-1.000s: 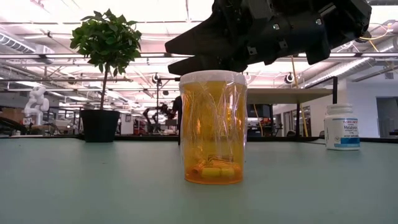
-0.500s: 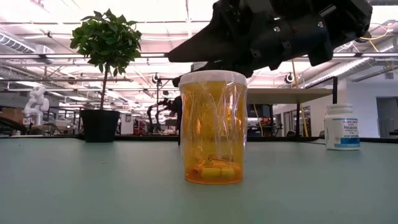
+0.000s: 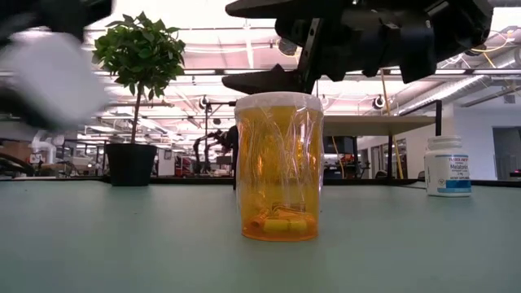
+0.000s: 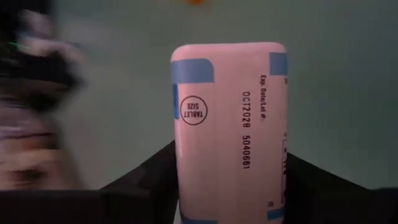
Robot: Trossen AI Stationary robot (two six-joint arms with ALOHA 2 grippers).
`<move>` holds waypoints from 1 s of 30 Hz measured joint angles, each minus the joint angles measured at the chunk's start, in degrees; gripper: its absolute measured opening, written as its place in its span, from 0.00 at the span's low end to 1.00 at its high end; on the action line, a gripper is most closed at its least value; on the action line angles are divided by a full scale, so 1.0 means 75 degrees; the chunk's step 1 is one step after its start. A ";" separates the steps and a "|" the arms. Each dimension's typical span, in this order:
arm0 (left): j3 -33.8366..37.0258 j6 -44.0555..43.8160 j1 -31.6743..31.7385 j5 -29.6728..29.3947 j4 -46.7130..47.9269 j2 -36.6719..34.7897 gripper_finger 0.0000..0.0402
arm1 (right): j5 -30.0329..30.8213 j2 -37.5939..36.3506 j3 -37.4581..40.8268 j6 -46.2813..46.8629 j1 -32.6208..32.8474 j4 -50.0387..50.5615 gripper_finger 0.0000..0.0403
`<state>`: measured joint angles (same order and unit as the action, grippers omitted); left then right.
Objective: Pick and place medicine bottles onto shelf by color
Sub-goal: Put the bottom white blue medicine bottle on the shelf
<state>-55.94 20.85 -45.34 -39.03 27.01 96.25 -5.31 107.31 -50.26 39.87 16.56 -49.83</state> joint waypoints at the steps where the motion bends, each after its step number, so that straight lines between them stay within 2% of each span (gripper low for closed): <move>1: 0.0000 0.0507 0.0117 -0.0334 -0.0134 0.0000 0.47 | -0.0117 0.0002 0.0000 0.0166 -0.0051 0.0012 0.68; 5: 0.0000 0.2213 0.0739 -0.1154 -0.0703 -0.0006 0.42 | -0.0520 -0.0001 0.0000 0.0630 -0.0243 -0.0019 0.68; 13: 0.0000 0.4032 0.1902 -0.1072 -0.1953 0.0026 0.45 | -0.1029 -0.0001 0.0006 0.1192 -0.0870 0.0136 0.68; 21: 0.0006 0.4268 0.2492 -0.1057 -0.2215 0.0032 0.42 | -0.1595 -0.0004 0.0008 0.0837 -0.1561 0.0429 0.68; 24: 0.0006 0.4257 0.2656 -0.1045 -0.2183 0.0032 0.44 | -0.1802 -0.0004 0.0009 0.0405 -0.1714 0.0437 0.68; 30: 0.0006 0.3950 0.3057 -0.0871 -0.2038 0.0029 0.48 | -0.1718 -0.0001 0.0012 -0.0350 -0.1892 0.0531 0.68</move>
<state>-55.90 50.47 -22.41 -45.57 11.72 96.47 -18.19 107.31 -50.17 37.25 2.37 -45.85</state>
